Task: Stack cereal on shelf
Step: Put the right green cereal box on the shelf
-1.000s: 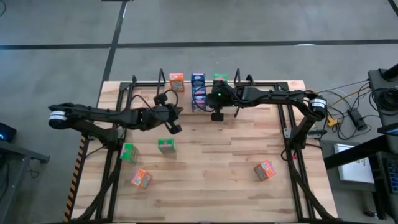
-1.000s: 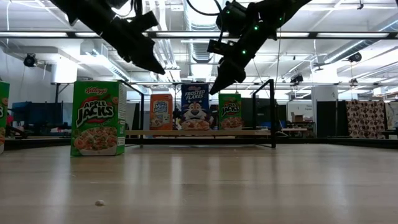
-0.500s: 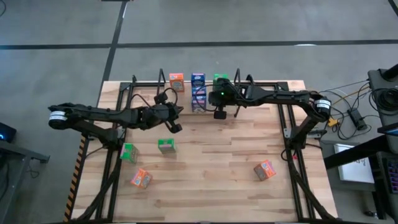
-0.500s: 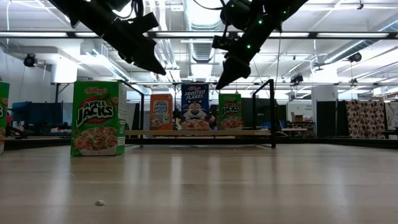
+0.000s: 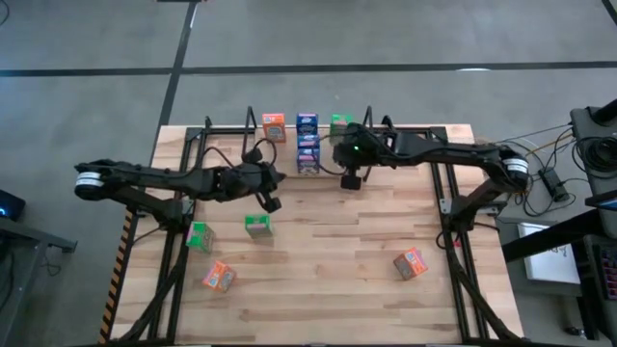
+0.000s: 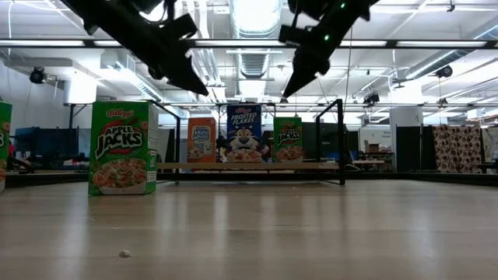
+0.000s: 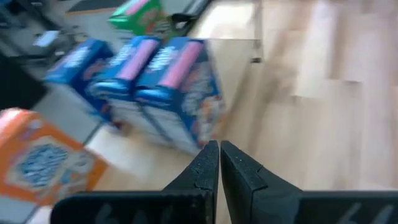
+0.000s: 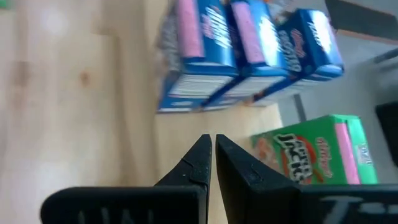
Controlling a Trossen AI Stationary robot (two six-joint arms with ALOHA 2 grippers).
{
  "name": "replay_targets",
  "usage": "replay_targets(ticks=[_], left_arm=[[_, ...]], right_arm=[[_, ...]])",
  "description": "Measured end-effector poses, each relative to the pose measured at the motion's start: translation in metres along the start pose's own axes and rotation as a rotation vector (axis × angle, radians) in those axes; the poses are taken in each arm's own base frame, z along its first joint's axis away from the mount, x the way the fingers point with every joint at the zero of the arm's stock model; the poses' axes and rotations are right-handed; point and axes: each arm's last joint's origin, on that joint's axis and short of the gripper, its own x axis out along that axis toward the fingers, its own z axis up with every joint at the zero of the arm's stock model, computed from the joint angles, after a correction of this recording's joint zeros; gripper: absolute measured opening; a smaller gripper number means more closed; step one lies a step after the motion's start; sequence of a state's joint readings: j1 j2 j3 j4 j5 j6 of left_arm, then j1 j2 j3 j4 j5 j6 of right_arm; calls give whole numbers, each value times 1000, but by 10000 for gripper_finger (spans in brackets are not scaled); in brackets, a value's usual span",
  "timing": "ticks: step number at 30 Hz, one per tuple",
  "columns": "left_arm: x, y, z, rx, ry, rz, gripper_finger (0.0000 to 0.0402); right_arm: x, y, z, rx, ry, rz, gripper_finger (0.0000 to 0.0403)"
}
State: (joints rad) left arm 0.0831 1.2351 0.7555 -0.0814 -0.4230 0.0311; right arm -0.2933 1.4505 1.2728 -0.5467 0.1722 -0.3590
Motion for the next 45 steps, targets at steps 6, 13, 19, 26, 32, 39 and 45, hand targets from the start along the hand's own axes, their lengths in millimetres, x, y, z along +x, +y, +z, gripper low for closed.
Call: replay_targets(ticks=[6, 13, 19, 26, 32, 39, 45], left_arm=[[-10, -11, 7, -26, -17, -92, 0], [-29, -27, 23, -21, 20, -164, 0], [-46, -38, 30, -4, 91, -216, 0], [-57, -44, 32, -76, 155, -248, 0], [-58, -47, 31, -133, 194, -340, 0], [-54, -51, 27, -174, 244, -365, 9], [-52, -55, 25, -206, 281, -409, 64]], right_arm=[[-23, 22, -4, -14, -84, 96, 13], [-38, 42, -29, -10, -233, 92, 13], [-47, 50, -55, 16, -431, 105, 13], [-59, 53, -74, 24, -563, 80, 13], [-68, 55, -85, -1, -675, 90, 13], [-76, 58, -100, -17, -793, 65, 13], [-88, 57, -111, -7, -879, 37, 13]])
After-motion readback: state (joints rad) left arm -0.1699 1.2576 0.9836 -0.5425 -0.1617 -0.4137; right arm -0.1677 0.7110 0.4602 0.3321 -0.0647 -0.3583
